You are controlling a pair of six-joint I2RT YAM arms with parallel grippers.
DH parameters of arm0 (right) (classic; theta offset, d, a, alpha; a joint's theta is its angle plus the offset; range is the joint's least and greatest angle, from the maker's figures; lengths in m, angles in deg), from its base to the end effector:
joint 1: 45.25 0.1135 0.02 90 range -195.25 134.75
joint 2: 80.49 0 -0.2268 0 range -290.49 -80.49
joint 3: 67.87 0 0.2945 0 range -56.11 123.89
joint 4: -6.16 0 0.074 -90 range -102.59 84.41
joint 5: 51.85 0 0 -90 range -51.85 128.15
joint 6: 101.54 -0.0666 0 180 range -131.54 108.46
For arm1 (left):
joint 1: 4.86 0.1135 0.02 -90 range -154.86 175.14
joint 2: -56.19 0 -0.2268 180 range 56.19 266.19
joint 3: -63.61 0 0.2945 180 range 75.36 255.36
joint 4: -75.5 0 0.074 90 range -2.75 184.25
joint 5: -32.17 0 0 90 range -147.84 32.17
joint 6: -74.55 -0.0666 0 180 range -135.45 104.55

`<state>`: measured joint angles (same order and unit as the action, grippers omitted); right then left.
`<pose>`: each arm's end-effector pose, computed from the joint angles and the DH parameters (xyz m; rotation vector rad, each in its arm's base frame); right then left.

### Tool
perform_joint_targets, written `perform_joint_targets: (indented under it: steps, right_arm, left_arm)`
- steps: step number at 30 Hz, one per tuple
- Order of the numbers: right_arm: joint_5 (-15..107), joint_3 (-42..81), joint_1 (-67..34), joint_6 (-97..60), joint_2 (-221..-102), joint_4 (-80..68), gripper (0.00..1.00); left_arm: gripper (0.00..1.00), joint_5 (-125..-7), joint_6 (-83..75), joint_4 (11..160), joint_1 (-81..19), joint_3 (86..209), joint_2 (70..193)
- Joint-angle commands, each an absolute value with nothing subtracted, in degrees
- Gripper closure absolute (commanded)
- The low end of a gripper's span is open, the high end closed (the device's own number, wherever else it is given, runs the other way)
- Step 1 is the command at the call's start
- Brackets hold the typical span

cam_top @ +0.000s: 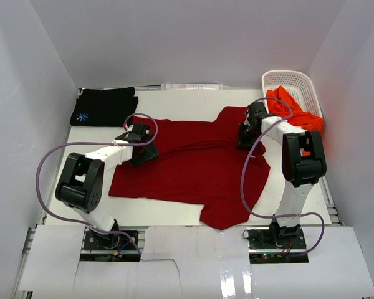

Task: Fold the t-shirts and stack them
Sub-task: Flatten out the tshirt

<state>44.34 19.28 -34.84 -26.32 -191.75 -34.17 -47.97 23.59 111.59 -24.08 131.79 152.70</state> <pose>0.4231 0.0850 0.0781 0.0703 2.7155 0.2777 0.3486 -0.1095 0.0732 -0.5107 2.6194 -0.0938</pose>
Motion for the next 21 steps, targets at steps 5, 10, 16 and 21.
perform_joint_targets:
  steps: [5, 10, 16, 21]
  right_arm:
    - [40.5, 9.1, -31.5, -27.4, -183.9, -39.2, 0.61]
    - [39.7, 2.4, -30.1, -28.7, -176.5, -39.3, 0.6]
    - [36.5, -0.7, -30.0, -28.8, -172.8, -40.7, 0.57]
    - [36.7, 9.8, -30.0, -27.9, -174.8, -43.5, 0.49]
  left_arm:
    - [0.12, -53.0, 28.8, 119.8, -27.1, 120.6, 142.1]
    - [0.12, -53.1, 30.9, 123.0, -28.6, 116.6, 135.7]
    - [0.12, -54.7, 32.9, 124.4, -29.3, 111.2, 128.5]
    - [0.12, -53.4, 32.3, 127.3, -29.3, 117.6, 127.6]
